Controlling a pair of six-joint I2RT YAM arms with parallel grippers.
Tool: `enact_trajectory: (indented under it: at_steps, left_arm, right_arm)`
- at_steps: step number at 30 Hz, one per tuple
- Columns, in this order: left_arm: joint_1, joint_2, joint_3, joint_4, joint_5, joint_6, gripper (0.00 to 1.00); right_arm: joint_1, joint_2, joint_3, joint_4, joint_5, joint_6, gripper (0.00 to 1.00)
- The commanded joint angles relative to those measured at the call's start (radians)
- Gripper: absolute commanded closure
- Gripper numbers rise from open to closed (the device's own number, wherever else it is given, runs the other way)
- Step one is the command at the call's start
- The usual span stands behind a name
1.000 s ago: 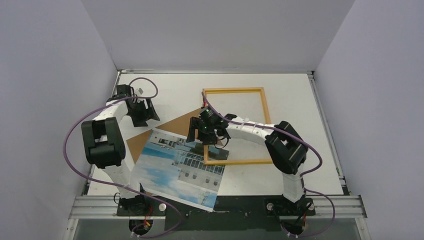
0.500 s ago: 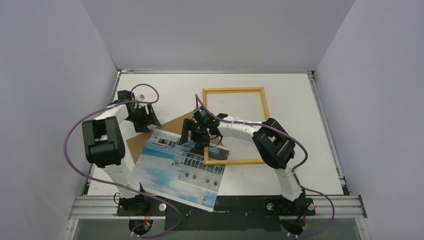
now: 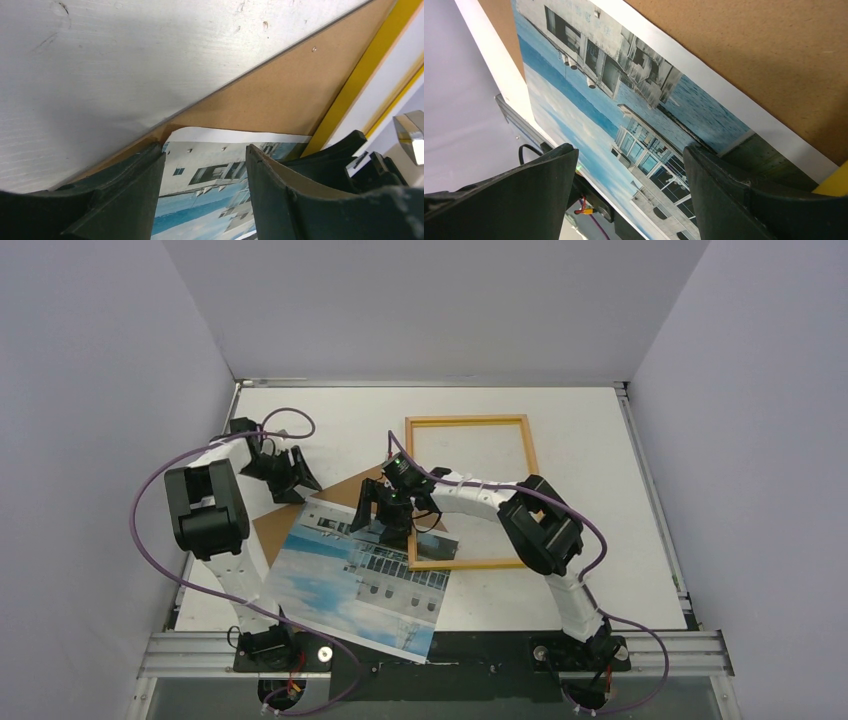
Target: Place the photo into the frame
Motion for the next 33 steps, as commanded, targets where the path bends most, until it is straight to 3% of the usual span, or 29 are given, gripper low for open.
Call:
enact_trajectory:
  at_steps: [1, 7, 13, 20, 24, 33]
  left_arm:
    - [0.013, 0.036, 0.015, -0.091, 0.145, 0.010, 0.42]
    - [0.029, 0.021, -0.009, -0.058, 0.256, -0.001, 0.43]
    - [0.034, -0.007, -0.019, -0.045, 0.194, 0.052, 0.42]
    - [0.040, 0.012, -0.040, -0.043, 0.381, 0.053, 0.41]
    - [0.034, 0.005, -0.069, -0.010, 0.535, 0.051, 0.34]
    - [0.011, -0.024, -0.108, -0.007, 0.544, 0.053, 0.31]
  right_arm:
    - [0.004, 0.060, -0.031, -0.015, -0.001, 0.016, 0.20]
    - [0.004, 0.060, -0.044, 0.005, -0.011, 0.016, 0.20]
    - [0.003, 0.060, -0.050, 0.008, -0.014, 0.008, 0.20]
    - [0.003, 0.059, -0.047, 0.017, -0.014, -0.004, 0.19]
    - [0.003, 0.064, -0.047, 0.020, -0.012, -0.009, 0.19]
    - [-0.004, 0.067, -0.055, 0.017, -0.016, -0.010, 0.19]
